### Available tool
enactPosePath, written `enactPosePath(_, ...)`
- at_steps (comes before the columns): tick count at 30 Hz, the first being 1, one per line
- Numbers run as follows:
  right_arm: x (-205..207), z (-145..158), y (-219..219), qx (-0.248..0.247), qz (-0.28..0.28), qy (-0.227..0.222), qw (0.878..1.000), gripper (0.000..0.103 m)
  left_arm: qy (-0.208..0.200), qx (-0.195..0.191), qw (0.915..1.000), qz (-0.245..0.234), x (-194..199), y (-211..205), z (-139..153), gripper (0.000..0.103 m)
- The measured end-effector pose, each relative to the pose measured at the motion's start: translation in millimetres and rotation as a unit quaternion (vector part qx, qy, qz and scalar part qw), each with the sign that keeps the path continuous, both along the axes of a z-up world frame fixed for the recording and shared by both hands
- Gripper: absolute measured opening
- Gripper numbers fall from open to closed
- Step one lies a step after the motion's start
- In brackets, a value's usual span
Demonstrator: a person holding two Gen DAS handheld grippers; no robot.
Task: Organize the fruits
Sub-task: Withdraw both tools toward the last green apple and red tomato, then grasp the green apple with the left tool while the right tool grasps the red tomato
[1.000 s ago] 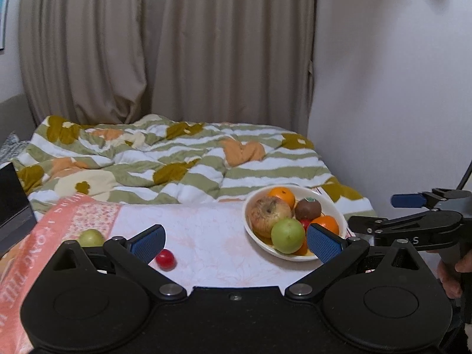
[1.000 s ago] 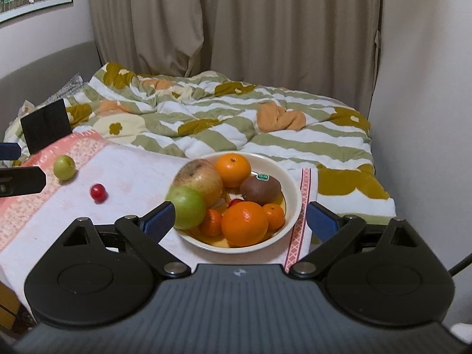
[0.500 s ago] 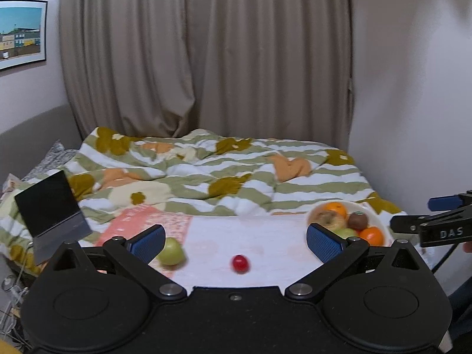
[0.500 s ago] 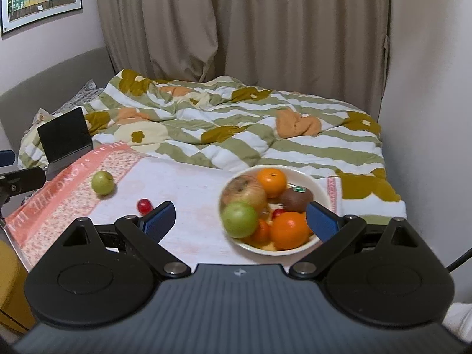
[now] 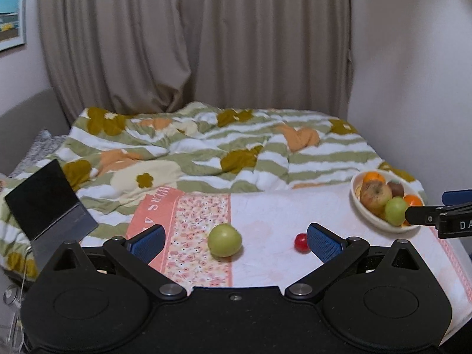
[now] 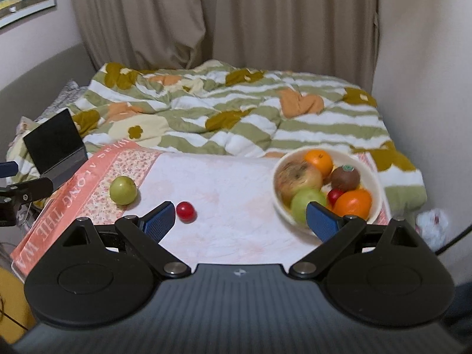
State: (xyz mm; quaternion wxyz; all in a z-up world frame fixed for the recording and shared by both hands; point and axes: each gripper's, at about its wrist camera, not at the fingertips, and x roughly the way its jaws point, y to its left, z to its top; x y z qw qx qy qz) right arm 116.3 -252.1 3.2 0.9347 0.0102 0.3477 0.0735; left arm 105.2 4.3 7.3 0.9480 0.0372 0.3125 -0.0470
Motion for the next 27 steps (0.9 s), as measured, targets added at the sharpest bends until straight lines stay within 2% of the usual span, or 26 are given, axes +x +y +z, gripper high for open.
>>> enactPosePath(9, 37.2, -33.9, 48.0, 0.007, -0.058, 0.042, 0.997, 0.103, 0.042, 0.011, 0.9964, -0.073, 64.5, 37.9, -41.7, 0.103)
enactPosePath(13, 63.8, -53.3, 62.7, 0.005, -0.063, 0.060, 0.996, 0.103, 0.073, -0.002, 0.9916, -0.107, 94.1, 44.7, -62.0, 0.103)
enactPosePath(19, 104.9, -89.7, 77.7, -0.003, -0.050, 0.094, 0.994, 0.103, 0.105, 0.021, 0.9840, -0.142, 129.9, 38.3, -92.3, 0.101)
enactPosePath(21, 115.6, -99.9, 80.7, -0.005, -0.042, 0.104, 0.994, 0.103, 0.119, 0.024, 0.9813, -0.149, 138.0, 36.1, -102.0, 0.094)
enactPosePath(25, 129.3, -115.2, 86.8, -0.002, -0.029, 0.124, 0.992, 0.103, 0.141, 0.032, 0.9756, -0.165, 149.5, 30.3, -118.1, 0.091)
enactPosePath(27, 133.2, -122.5, 90.6, -0.002, -0.022, 0.134, 0.991, 0.103, 0.147, 0.042, 0.9733, -0.171, 153.5, 26.7, -125.5, 0.083)
